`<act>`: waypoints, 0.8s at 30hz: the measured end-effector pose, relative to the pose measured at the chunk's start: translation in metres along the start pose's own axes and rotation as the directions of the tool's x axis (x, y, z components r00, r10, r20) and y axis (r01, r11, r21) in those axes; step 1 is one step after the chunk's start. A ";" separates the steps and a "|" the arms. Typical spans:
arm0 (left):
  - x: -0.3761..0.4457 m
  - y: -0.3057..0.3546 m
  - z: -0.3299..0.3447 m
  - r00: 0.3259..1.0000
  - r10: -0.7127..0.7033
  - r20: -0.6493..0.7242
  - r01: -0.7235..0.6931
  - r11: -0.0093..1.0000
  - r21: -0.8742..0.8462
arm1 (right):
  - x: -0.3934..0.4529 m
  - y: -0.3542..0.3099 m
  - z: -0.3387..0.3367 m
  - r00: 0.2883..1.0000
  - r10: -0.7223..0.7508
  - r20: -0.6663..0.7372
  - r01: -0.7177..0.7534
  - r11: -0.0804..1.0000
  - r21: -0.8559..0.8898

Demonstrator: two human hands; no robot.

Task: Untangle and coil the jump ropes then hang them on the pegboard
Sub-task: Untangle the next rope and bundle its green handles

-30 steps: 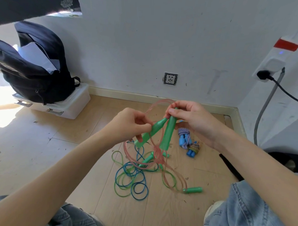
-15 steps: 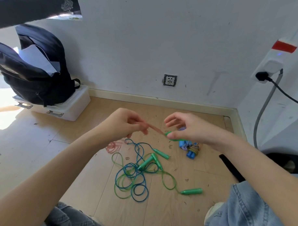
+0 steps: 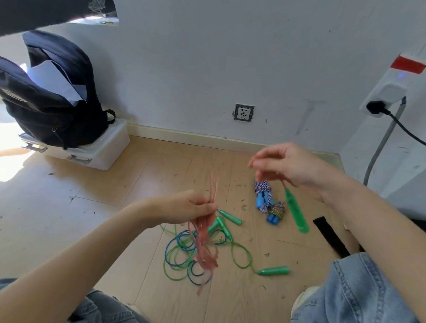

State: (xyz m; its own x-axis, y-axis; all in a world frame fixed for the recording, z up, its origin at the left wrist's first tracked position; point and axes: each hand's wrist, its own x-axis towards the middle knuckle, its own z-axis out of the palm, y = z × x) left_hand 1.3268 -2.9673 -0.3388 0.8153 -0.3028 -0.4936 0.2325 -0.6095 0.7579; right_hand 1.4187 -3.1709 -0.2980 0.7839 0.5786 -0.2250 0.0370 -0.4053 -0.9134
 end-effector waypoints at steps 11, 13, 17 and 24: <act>0.001 0.013 -0.004 0.989 0.107 -0.097 -0.118 0.987 -0.111 | -0.006 -0.003 0.030 0.955 0.035 0.296 0.002 0.992 -0.124; 0.000 0.009 -0.007 0.990 0.103 -0.099 -0.114 0.988 -0.105 | -0.005 -0.001 0.033 0.971 0.068 0.228 -0.041 0.991 -0.124; -0.004 0.004 -0.010 0.997 0.071 0.001 -0.071 0.997 0.035 | 0.001 -0.001 0.020 0.997 0.052 -0.063 -0.048 0.997 0.061; -0.008 0.003 -0.018 0.983 0.060 -0.173 -0.010 0.962 0.273 | 0.005 0.009 0.014 0.956 0.016 -0.293 -0.012 1.000 0.017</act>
State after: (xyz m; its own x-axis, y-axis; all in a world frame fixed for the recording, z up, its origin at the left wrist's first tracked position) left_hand 1.3306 -2.9536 -0.3253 0.9069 -0.2075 -0.3666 0.0706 -0.7830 0.6180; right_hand 1.4142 -3.1615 -0.3124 0.9317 0.3389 -0.1303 0.0174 -0.4000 -0.9163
